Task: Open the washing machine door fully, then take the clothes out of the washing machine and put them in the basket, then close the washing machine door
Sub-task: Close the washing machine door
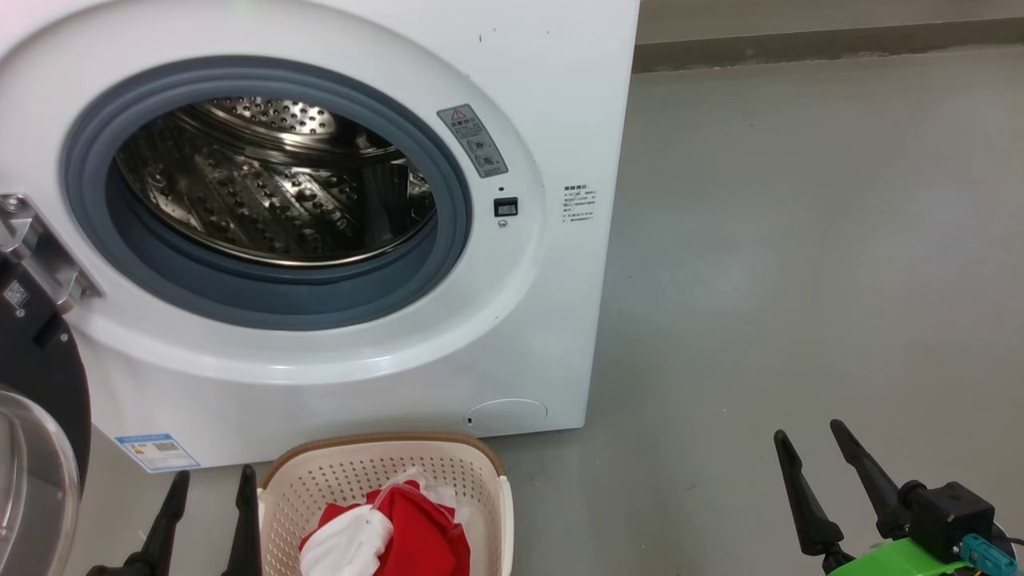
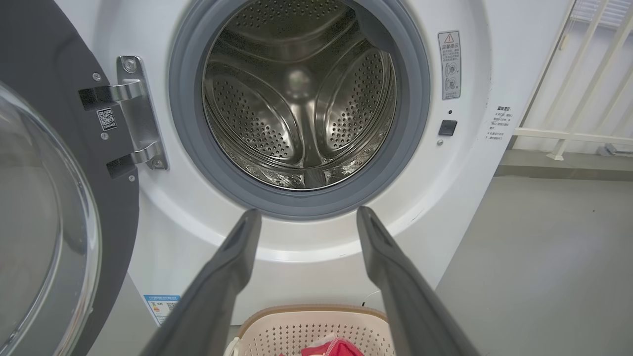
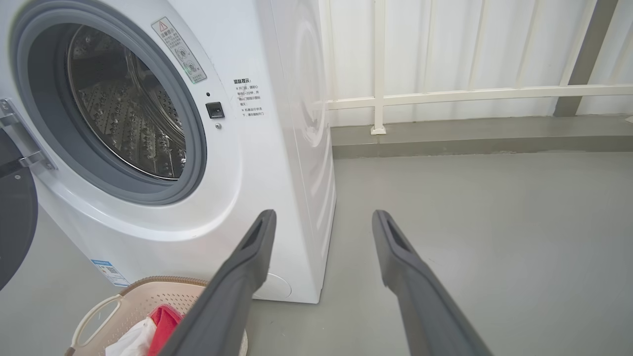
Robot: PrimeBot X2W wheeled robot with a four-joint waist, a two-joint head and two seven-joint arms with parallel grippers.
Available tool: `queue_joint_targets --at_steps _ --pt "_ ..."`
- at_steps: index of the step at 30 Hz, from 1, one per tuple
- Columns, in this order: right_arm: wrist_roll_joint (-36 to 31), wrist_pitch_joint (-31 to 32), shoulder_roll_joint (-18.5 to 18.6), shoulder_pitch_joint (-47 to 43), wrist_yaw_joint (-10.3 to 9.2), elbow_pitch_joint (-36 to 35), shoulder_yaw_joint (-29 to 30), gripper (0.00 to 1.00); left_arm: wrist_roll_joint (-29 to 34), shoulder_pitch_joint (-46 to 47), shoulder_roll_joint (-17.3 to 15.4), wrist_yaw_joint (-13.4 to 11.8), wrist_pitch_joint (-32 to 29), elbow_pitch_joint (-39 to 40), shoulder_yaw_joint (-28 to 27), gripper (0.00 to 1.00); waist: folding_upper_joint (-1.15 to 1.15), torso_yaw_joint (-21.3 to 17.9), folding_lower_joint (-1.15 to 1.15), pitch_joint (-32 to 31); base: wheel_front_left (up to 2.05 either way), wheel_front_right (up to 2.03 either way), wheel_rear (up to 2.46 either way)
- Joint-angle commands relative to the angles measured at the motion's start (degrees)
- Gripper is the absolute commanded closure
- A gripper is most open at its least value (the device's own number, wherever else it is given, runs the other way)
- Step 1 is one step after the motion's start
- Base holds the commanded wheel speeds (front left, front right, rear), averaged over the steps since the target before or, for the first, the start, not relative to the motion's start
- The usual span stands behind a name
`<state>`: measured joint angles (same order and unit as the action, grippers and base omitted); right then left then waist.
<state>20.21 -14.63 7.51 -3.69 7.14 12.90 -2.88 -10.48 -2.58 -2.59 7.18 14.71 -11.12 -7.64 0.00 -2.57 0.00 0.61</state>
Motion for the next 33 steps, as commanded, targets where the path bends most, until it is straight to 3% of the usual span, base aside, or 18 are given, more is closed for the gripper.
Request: queue_joint_targets --at_steps 1,21,33 --pt "0.13 -0.37 1.28 0.56 0.35 -1.45 -1.14 0.00 0.38 0.35 -0.33 0.31 0.29 1.63 -2.05 0.00 0.00 0.02 0.00 -0.03 0.00 0.00 0.00" --pt "0.11 -0.37 1.13 0.43 0.35 -1.57 -1.02 0.00 1.38 0.60 -0.30 0.31 0.29 1.54 -2.25 0.00 0.00 0.22 0.00 0.19 -0.03 0.03 0.00" --pt "0.14 -0.37 1.07 0.32 0.35 -1.66 -1.06 0.00 0.78 0.61 -0.29 0.30 0.29 1.82 -2.39 0.00 0.00 0.21 0.00 0.38 -1.11 1.11 0.00"
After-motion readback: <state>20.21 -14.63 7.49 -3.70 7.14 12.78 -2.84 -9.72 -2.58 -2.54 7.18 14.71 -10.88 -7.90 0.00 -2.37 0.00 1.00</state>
